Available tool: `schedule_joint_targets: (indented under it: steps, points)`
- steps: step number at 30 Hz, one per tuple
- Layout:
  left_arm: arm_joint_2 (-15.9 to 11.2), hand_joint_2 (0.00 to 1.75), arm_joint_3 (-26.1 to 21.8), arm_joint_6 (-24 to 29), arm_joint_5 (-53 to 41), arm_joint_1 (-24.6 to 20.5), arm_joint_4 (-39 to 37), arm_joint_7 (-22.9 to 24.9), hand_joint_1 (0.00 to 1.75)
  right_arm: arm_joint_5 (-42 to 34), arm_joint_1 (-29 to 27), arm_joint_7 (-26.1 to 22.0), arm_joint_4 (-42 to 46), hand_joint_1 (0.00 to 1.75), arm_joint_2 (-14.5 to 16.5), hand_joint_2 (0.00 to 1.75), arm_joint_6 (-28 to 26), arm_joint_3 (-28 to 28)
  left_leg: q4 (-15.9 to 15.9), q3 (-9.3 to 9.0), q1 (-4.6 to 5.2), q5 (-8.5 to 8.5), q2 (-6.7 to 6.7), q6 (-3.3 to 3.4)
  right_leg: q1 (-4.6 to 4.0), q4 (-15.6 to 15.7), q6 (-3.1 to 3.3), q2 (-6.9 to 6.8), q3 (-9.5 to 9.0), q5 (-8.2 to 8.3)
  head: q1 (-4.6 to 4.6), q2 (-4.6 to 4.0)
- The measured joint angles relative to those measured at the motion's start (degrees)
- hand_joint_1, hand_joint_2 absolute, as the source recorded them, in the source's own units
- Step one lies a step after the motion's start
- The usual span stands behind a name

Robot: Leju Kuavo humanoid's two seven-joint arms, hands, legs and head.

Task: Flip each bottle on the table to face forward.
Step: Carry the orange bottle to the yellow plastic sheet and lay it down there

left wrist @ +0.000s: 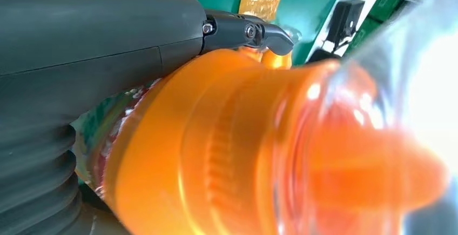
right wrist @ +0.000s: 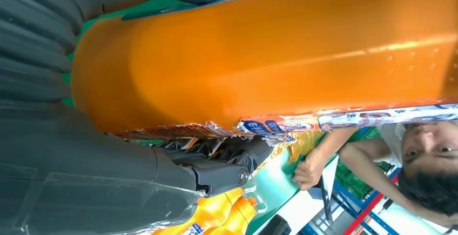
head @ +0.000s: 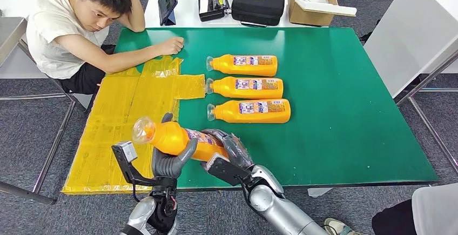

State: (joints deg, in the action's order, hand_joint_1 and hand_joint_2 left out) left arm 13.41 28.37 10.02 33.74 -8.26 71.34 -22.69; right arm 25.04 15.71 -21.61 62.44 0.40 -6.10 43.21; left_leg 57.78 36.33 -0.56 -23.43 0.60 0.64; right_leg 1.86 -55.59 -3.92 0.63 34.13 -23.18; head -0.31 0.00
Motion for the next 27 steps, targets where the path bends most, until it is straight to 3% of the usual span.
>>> schedule_joint_targets:
  steps: [3,9,20,21,24,25,27]
  points:
    - [0.10,1.75,-0.48,-4.48,3.94,0.02,0.17,2.13,1.75,-0.39,0.10,-0.35,0.05,1.75,-0.06,1.75,0.57,0.36,0.00,0.00,0.00,0.00,0.00,0.00,0.00,0.00,0.00,0.00,0.00,0.00,0.00,0.00]
    - [0.05,1.75,-1.35,-9.79,5.85,-0.02,0.20,2.99,1.75,-2.64,0.48,-2.01,0.07,1.75,-0.04,1.75,2.06,0.66,0.00,0.00,0.00,0.00,0.00,0.00,0.00,0.00,0.00,0.00,0.01,0.00,0.00,0.00]
    - [0.21,1.75,-1.62,-9.70,4.23,-0.10,0.20,0.78,1.75,-12.07,0.33,-3.59,0.83,1.75,-0.08,1.75,9.21,-0.49,0.00,0.01,0.00,0.00,0.00,0.00,0.00,0.00,0.00,0.00,0.01,0.00,0.00,0.00]
    - [0.26,1.75,-1.61,-9.62,4.10,-0.10,0.21,0.67,1.75,-12.19,0.30,-3.61,0.86,1.64,-0.08,1.75,9.31,-0.55,0.00,0.01,0.00,0.00,0.00,0.00,0.00,0.00,0.00,0.00,0.01,0.00,0.00,0.00]
    - [0.30,1.75,-1.61,-9.50,4.00,-0.11,0.23,0.55,1.75,-12.29,0.25,-3.63,0.91,0.39,-0.08,1.75,9.42,-0.67,0.00,0.00,0.00,0.00,0.00,0.00,0.00,0.00,0.00,0.00,0.01,0.00,0.00,0.00]
    - [0.30,1.75,-1.61,-9.30,3.85,-0.11,0.26,0.44,1.75,-12.42,0.18,-3.65,0.94,0.06,-0.05,1.75,9.50,-0.69,0.00,0.00,0.00,0.00,0.00,0.00,0.00,0.00,0.00,0.00,0.01,0.00,0.00,0.00]
    - [0.31,1.75,-1.60,-8.45,3.23,-0.08,0.39,-0.13,1.75,-13.17,-0.07,-3.68,1.18,0.00,0.14,1.75,9.87,-0.73,0.00,0.01,0.00,0.00,-0.01,0.00,0.00,0.00,0.00,0.00,0.02,0.00,0.00,0.00]
